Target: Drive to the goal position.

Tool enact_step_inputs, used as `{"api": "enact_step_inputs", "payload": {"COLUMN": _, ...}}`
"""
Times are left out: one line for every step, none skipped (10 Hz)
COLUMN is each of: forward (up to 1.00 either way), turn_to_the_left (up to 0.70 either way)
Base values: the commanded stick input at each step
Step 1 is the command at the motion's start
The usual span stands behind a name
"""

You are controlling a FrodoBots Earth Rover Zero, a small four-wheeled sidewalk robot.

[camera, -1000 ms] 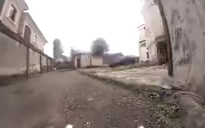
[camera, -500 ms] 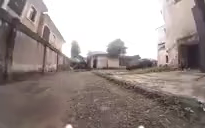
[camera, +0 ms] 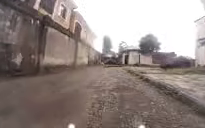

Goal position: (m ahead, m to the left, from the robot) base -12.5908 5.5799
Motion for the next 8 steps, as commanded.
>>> {"api": "enact_step_inputs", "payload": {"forward": 0.70, "turn_to_the_left": 0.27}}
{"api": "enact_step_inputs", "payload": {"forward": 0.70, "turn_to_the_left": 0.27}}
{"api": "enact_step_inputs", "payload": {"forward": 0.70, "turn_to_the_left": 0.27}}
{"api": "enact_step_inputs", "payload": {"forward": 0.70, "turn_to_the_left": 0.27}}
{"api": "enact_step_inputs", "payload": {"forward": 0.29, "turn_to_the_left": 0.37}}
{"api": "enact_step_inputs", "payload": {"forward": 0.00, "turn_to_the_left": 0.45}}
{"api": "enact_step_inputs", "payload": {"forward": 0.00, "turn_to_the_left": 0.45}}
{"api": "enact_step_inputs", "payload": {"forward": 0.00, "turn_to_the_left": 0.45}}
